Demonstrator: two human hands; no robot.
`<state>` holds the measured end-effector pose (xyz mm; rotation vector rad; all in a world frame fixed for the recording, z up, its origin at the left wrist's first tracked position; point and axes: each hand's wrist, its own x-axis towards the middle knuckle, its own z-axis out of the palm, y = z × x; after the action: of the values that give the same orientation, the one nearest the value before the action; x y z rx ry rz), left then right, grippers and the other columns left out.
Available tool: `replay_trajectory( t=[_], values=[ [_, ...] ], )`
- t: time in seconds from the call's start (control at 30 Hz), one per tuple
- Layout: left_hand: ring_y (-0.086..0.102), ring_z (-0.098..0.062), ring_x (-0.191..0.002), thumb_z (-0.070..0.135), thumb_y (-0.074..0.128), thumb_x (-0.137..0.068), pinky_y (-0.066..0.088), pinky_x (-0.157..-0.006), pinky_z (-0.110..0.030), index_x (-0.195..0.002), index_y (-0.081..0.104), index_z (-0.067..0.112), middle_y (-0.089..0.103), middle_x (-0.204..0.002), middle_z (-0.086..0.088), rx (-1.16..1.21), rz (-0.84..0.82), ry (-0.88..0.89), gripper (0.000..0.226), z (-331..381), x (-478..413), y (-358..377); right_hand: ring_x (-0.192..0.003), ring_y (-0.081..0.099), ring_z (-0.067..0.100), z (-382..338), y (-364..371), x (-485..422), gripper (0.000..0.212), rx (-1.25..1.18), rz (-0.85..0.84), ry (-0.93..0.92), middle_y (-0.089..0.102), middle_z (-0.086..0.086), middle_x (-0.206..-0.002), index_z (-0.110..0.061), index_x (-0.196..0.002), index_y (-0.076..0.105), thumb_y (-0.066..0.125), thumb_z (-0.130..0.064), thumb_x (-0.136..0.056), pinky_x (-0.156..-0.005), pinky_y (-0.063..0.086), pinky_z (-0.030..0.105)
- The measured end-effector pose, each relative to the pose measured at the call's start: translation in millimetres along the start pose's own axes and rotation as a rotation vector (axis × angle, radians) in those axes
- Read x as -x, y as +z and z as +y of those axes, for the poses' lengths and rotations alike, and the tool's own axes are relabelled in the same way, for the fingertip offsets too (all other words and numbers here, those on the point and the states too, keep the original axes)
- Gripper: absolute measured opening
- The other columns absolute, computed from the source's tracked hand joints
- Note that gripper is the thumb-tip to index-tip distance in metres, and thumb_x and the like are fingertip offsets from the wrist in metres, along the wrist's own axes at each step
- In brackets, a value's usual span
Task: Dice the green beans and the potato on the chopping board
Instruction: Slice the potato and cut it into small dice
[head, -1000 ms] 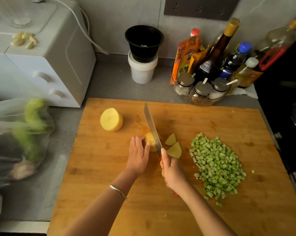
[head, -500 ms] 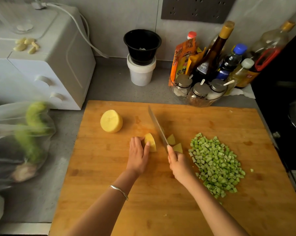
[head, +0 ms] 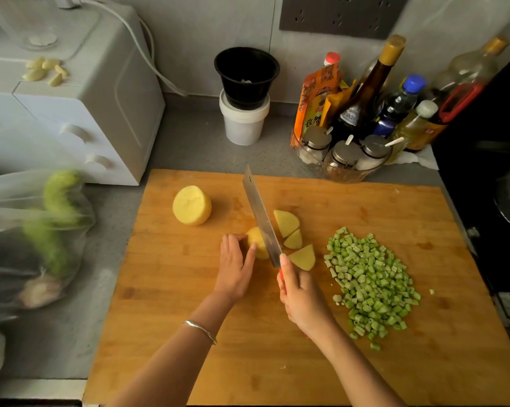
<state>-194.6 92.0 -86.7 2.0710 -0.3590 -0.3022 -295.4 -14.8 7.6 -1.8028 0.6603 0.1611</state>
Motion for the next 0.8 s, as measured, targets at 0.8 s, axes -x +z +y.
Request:
replay_trajectory(
  t=[0.8],
  values=[
    [0.039, -0.015, -0.097, 0.046, 0.036, -0.095, 0.038, -0.094, -0.036, -0.108, 0.041, 0.016, 0.039, -0.1, 0.002, -0.011, -0.002, 0.018, 0.033, -3, -1, 1, -0.039, 0.032, 0.011, 17, 20, -43, 0.06, 0.088, 0.06, 0.182, 0.035, -0.009, -0.039, -0.018, -0.059, 0.041, 0.025, -0.065, -0.092, -0.044, 0.024, 0.027]
  ],
)
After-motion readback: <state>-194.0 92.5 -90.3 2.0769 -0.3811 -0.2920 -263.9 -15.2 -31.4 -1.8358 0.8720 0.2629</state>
